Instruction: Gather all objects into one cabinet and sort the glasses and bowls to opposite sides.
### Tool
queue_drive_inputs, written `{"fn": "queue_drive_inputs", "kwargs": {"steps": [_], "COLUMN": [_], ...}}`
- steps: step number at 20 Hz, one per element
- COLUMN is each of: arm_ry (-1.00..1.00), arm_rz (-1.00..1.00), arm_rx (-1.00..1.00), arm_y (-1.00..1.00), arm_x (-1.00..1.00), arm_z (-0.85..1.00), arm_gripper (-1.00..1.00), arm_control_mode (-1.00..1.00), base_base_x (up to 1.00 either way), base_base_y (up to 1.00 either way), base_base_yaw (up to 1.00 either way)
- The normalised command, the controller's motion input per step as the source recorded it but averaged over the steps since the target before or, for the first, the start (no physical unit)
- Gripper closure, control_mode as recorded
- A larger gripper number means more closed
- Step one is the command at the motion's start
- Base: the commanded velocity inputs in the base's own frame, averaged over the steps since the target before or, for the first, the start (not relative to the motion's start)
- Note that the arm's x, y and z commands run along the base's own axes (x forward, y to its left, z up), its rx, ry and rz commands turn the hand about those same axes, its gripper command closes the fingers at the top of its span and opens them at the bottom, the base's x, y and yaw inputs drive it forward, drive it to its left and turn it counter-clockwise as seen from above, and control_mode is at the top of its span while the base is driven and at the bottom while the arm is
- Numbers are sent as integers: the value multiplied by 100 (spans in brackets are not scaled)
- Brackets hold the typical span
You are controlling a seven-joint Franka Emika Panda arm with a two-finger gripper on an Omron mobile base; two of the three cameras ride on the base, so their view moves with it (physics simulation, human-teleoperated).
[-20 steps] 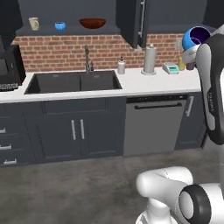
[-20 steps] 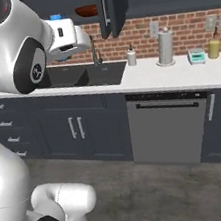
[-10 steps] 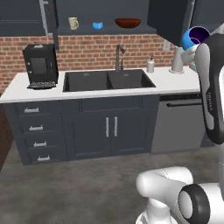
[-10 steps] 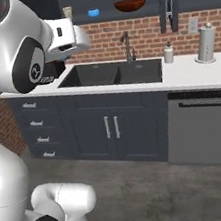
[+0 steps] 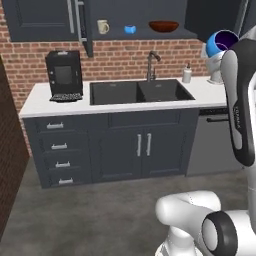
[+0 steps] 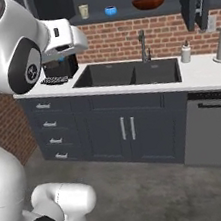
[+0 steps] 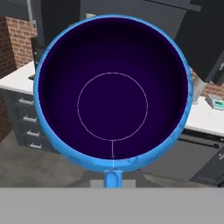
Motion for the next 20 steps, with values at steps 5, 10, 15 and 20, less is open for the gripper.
{"fn": "queue_drive_inputs", "kwargs": {"steps": [5,10,15,20], "arm_ry": [0,0,0,0], "arm_rz": [0,0,0,0], "arm_rx": [0,0,0,0], "arm_y": [0,0,0,0], "arm_x": [0,0,0,0], "arm_z": [0,0,0,0], "arm_gripper": [100,100,100,100], "arm_control_mode": [100,100,100,100], "base_base_x": [100,100,100,100], "base_base_y": [32,25,28,37], "base_base_yaw": [0,0,0,0]}}
